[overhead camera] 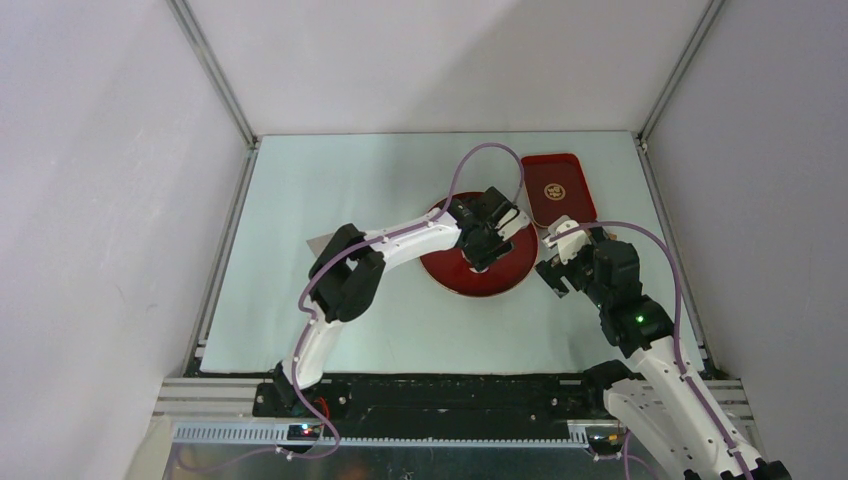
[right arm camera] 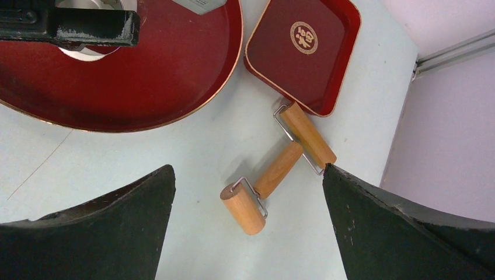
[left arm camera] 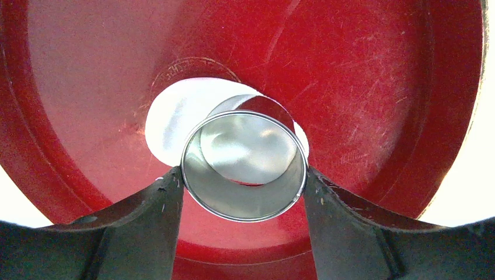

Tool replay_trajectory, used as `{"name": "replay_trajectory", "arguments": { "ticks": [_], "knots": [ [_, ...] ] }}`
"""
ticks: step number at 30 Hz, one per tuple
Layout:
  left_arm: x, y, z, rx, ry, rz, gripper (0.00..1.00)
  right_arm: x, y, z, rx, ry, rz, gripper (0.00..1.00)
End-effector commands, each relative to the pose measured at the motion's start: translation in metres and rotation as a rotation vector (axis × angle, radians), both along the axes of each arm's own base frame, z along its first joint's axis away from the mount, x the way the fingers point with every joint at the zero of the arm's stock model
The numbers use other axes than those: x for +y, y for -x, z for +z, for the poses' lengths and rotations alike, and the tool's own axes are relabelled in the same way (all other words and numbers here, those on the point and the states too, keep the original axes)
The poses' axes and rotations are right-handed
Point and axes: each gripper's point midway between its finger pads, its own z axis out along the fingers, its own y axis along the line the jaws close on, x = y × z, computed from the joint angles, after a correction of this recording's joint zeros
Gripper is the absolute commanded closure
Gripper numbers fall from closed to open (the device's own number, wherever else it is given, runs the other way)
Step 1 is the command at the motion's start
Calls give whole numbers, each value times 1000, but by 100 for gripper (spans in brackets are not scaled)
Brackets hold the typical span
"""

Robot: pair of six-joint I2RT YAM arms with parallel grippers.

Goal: Roll out the dumpling wrappers from the dough

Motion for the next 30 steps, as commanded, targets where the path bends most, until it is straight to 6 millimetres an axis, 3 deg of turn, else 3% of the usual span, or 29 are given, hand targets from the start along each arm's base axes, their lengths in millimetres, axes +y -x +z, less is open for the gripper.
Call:
{"name": "replay_trajectory", "arguments": {
  "ticks": [1,16,19,30],
  "knots": [
    [-3,8,-23,36,-33,-35,69,3,2,3,-7,-25,7,1],
    [-3,24,-42,116,-41,-68,78,5,2,2,1,-27,16,1],
    [-2,27,-46,130,-50,-71,84,6,3,1,2,-28,20,1],
    [-2,31,-47,157,-46,-84,84,8,3,-1,12,-27,27,1]
  ]
}}
